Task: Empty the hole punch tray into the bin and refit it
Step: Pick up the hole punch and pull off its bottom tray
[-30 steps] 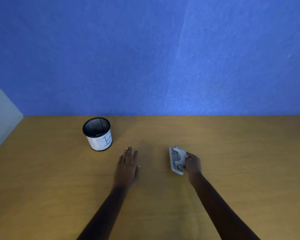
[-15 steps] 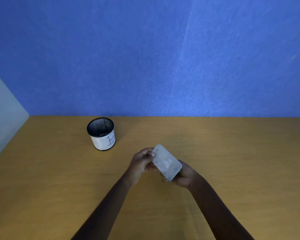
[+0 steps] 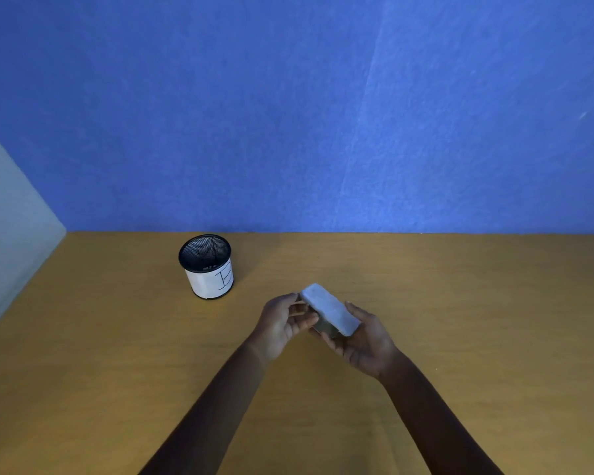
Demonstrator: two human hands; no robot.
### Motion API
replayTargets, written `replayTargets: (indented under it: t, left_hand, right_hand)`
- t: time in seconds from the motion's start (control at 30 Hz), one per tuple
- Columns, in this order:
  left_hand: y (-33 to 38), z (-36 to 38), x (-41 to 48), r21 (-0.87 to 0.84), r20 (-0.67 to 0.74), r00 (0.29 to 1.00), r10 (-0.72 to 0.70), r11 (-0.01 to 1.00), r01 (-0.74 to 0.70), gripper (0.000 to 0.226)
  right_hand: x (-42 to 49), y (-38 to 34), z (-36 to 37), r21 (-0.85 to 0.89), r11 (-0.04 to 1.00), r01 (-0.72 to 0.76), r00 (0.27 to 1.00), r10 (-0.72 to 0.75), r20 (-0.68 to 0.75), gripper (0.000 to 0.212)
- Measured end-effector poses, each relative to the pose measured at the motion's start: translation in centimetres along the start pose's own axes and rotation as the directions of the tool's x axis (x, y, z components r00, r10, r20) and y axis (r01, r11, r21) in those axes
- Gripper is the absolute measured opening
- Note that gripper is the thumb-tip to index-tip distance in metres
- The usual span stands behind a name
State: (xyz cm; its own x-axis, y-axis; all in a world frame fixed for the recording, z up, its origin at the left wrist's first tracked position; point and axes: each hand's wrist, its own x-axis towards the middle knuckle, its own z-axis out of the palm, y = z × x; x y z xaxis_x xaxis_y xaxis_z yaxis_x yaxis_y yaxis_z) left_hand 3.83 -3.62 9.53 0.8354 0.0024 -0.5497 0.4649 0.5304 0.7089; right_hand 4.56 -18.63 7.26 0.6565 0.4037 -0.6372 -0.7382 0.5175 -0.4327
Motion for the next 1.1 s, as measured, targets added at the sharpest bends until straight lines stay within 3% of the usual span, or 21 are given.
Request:
replayTargets:
  t: [0.17,0.33,0.53,0.6,0.63,0.73,0.83,0.9,1.0,1.1]
  left_hand:
    - [-0.1,0.1,0.0,0.132,-0.007,1.0,-0.02,0.991,0.021,0.023]
    - [-0.6,-0.1,-0.2,0.088,-0.015,0.999,-0.032,0.996,0.033,0.033]
    - [-1.2,-0.6,0.2,0.005,-0.008,0.999,-0.039,0.999,0.039,0.04]
    - [-1.2,-0.7,0.4,-0.002,0.004,0.999,-0.054,0.999,0.054,0.042]
    - [-1.2,-0.7,0.4,-0.005,0.02,0.997,-0.068,0.998,0.068,0.043]
    - [-1.3,-0.6,0.3,-0.016,0.101,0.989,-0.112,0.993,0.115,0.043]
    - [-1.3,-0.2,0.1,-0.028,0.141,0.984,-0.107,0.993,0.112,0.041]
    - [-1.5,0.1,0.2,-0.074,0.129,0.986,-0.107,0.99,0.117,0.039]
    - [-1.7,0.0,0.4,-0.186,0.135,0.986,-0.099,0.975,0.123,0.038]
    - [-1.9,-0.5,0.5,-0.2,0.159,0.984,-0.082,0.973,0.113,0.044]
  right_hand:
    - [0.1,0.0,-0.1,-0.024,0.988,0.156,0.987,-0.156,-0.024,0.02]
    - [0.2,0.2,0.1,-0.222,0.926,0.305,0.951,-0.31,0.013,0.016]
    - [-0.1,0.3,0.2,-0.461,0.765,0.449,0.881,-0.464,0.088,0.021]
    - [-0.2,0.4,0.4,-0.589,0.645,0.487,0.837,-0.537,0.104,0.022]
    - [-0.3,0.5,0.5,-0.685,0.531,0.499,0.798,-0.59,0.125,0.021]
    - [-0.3,1.1,0.7,-0.891,0.045,0.451,0.657,-0.693,0.297,0.031]
    - [-0.9,2.0,1.0,-0.83,-0.402,0.387,0.584,-0.589,0.558,0.044]
    - [-1.1,2.8,1.1,-0.707,-0.617,0.346,0.523,-0.499,0.691,0.04]
    - [-1.5,3.3,1.2,-0.668,-0.648,0.365,0.517,-0.456,0.725,0.036]
    - [-1.8,3.3,1.1,-0.68,-0.522,0.515,0.553,-0.404,0.729,0.051]
